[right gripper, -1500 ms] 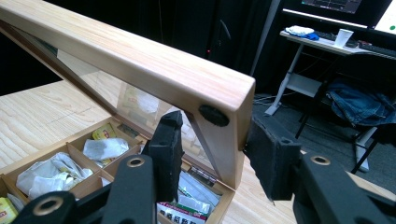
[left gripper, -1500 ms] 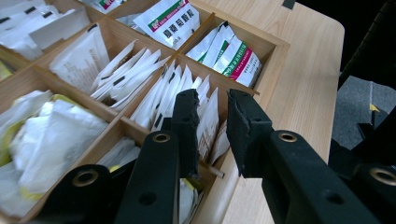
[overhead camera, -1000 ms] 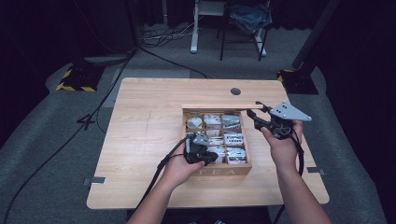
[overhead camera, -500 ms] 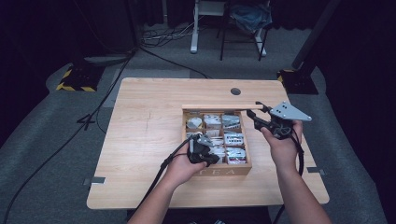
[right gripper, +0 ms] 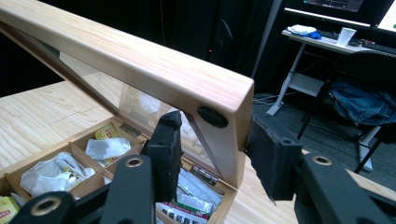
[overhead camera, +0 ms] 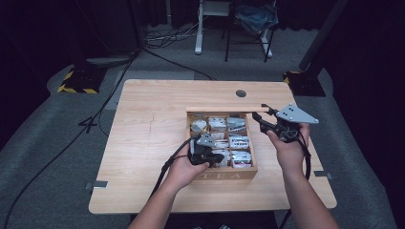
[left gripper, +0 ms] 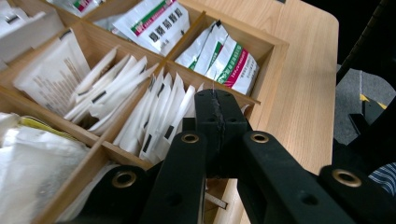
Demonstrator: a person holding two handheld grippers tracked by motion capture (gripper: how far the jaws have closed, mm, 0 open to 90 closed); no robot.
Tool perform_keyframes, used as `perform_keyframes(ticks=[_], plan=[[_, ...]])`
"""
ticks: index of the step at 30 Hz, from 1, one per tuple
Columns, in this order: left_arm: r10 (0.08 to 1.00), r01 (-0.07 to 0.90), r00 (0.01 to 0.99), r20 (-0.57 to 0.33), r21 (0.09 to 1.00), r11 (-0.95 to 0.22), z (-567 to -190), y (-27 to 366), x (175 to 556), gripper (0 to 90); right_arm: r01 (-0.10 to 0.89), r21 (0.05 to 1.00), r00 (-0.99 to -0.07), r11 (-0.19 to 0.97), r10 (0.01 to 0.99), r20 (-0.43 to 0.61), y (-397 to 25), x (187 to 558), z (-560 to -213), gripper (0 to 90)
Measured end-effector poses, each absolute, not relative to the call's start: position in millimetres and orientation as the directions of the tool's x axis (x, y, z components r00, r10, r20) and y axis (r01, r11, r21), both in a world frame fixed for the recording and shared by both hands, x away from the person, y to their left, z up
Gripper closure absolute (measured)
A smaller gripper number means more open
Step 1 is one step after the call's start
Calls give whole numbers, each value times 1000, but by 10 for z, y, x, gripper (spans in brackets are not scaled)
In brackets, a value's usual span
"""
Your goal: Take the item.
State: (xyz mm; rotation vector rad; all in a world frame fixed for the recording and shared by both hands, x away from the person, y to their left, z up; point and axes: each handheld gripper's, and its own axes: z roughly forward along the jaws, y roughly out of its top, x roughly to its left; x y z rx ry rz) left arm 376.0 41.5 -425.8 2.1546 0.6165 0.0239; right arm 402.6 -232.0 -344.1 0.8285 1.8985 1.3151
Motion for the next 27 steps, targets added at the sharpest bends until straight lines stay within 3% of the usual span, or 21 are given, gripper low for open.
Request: perform_keyframes(ticks=[27], plan=[[454, 365, 874, -172, 850, -381, -3837, 819, 3634, 899, 125, 949, -569, 291, 804, -172, -2316, 4012, -3446, 555]])
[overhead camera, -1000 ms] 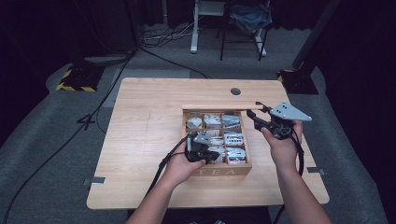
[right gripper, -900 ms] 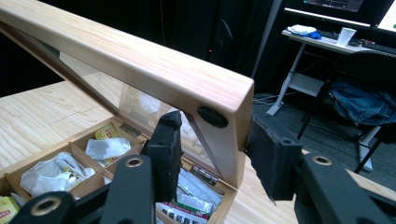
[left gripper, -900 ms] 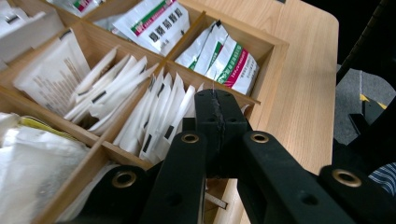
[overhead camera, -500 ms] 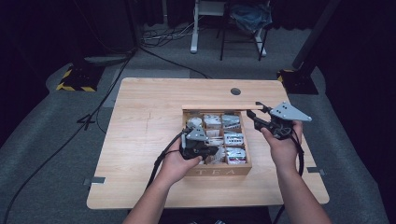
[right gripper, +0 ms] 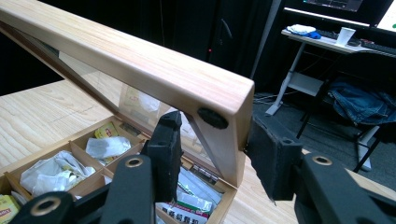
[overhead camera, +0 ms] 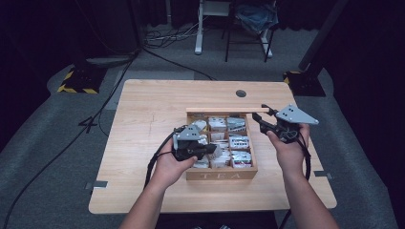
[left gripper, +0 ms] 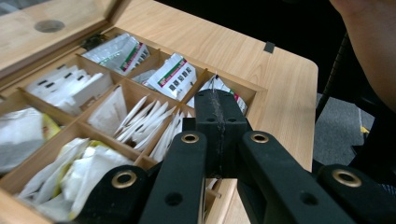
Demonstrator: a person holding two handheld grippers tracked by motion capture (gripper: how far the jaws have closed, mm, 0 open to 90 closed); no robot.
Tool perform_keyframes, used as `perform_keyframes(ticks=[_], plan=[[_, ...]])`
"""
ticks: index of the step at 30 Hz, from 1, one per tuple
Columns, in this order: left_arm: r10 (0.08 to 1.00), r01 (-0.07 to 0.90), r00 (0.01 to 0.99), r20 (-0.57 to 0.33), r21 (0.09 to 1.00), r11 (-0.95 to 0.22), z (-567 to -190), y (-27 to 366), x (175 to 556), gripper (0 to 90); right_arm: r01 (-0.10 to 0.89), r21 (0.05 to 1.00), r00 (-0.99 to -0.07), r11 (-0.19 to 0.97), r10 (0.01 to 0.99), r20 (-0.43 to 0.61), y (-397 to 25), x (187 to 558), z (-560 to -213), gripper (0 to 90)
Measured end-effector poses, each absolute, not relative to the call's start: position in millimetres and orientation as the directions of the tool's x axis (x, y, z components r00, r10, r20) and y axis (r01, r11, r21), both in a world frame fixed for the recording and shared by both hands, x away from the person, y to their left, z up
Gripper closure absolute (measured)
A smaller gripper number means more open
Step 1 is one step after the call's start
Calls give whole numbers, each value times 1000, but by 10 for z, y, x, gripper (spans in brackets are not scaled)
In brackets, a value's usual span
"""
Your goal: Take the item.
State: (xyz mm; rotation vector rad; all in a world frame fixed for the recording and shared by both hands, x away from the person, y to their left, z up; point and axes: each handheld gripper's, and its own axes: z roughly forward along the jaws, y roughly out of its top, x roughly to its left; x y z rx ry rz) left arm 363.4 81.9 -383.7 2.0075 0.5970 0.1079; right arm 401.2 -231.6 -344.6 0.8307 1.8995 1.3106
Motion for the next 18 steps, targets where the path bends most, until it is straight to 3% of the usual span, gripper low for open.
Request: perform_keyframes(ticks=[6, 10, 18], plan=[[467, 348, 872, -145, 855, -385, -3769, 949, 3588, 899, 125, 948, -569, 292, 804, -172, -2317, 4010, -3446, 555], [489, 305, 869, -71, 857, -416, -3696, 1085, 3489, 899, 125, 947, -567, 296, 804, -177, -2313, 3991, -3455, 555], [517, 298, 854, -53, 865, -403, -3611, 1357, 3383, 899, 124, 945, -562, 302, 807, -184, -2305, 3968, -3466, 553]])
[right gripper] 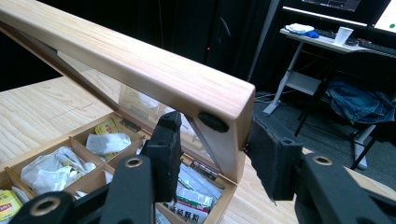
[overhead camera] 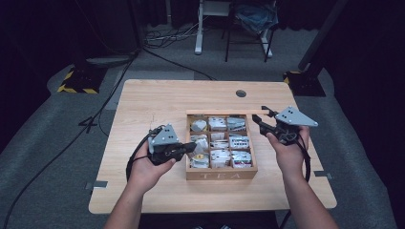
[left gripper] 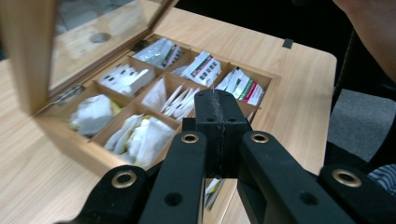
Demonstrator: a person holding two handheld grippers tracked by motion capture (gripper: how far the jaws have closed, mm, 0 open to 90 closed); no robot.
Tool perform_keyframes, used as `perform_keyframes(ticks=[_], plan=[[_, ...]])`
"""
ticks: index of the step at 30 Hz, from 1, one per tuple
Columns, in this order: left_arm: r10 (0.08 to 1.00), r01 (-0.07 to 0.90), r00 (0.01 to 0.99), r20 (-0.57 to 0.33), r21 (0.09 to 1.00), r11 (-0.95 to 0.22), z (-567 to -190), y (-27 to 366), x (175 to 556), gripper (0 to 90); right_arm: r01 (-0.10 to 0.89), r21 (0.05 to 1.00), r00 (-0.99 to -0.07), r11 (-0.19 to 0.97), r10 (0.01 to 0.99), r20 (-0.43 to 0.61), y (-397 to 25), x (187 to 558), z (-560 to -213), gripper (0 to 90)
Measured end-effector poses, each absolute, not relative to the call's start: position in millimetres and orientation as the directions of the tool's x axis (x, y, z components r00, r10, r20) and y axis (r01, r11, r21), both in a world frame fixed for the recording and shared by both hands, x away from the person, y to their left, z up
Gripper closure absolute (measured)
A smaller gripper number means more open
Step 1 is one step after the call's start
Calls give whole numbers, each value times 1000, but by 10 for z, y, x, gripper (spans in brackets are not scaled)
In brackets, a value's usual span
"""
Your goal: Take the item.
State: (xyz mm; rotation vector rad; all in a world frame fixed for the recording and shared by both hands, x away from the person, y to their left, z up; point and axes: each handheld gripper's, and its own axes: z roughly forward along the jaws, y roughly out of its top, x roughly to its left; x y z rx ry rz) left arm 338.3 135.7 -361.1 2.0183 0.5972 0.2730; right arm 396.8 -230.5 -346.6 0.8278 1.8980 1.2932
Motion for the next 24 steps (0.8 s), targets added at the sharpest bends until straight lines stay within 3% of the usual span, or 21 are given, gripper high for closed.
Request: perform_keyframes(ticks=[24], plan=[[647, 374, 760, -63, 856, -357, -3737, 2025, 3268, 898, 130, 938, -563, 322, 803, -198, -2283, 3928, -3506, 532]])
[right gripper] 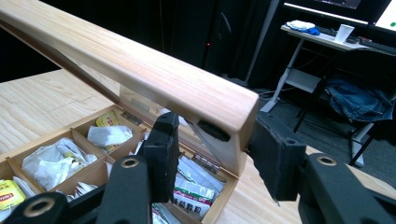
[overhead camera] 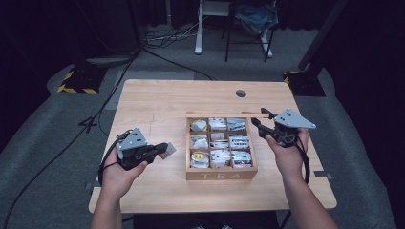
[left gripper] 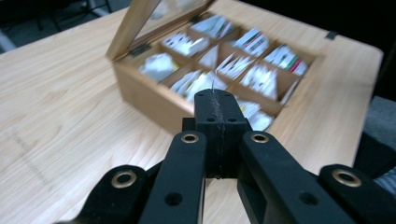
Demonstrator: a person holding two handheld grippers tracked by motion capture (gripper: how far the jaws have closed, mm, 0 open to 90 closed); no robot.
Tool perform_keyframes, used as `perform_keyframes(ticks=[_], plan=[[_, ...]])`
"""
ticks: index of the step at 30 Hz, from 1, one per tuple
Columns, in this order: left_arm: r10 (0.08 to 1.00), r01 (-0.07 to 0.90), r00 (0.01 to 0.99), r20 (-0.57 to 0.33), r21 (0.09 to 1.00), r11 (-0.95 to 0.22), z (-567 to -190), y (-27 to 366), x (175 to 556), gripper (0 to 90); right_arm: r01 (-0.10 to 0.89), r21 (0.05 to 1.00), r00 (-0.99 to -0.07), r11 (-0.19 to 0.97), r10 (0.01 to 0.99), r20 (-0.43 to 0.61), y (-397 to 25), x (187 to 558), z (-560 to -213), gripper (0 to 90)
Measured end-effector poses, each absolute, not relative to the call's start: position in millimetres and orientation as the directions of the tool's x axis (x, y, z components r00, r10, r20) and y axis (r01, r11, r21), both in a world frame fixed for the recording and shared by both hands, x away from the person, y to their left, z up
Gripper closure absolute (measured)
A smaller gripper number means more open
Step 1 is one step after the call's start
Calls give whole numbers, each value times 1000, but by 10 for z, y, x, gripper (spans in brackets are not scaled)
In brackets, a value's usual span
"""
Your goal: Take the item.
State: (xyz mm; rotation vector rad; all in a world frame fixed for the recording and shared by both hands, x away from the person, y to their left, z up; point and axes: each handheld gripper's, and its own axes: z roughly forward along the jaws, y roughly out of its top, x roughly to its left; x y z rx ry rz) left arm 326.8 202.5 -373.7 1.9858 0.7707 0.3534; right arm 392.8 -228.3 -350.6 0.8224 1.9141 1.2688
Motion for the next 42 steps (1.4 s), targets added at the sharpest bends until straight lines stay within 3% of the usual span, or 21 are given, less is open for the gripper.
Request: perform_keyframes(ticks=[20, 42], plan=[[750, 503, 652, -113, 805, -316, -4111, 2275, 3515, 898, 133, 935, -564, 328, 801, -200, -2285, 3915, -3516, 532], [770, 584, 606, -199, 768, -261, -4450, 2374, 3705, 898, 135, 933, -567, 333, 798, -203, -2285, 3913, -3526, 532]])
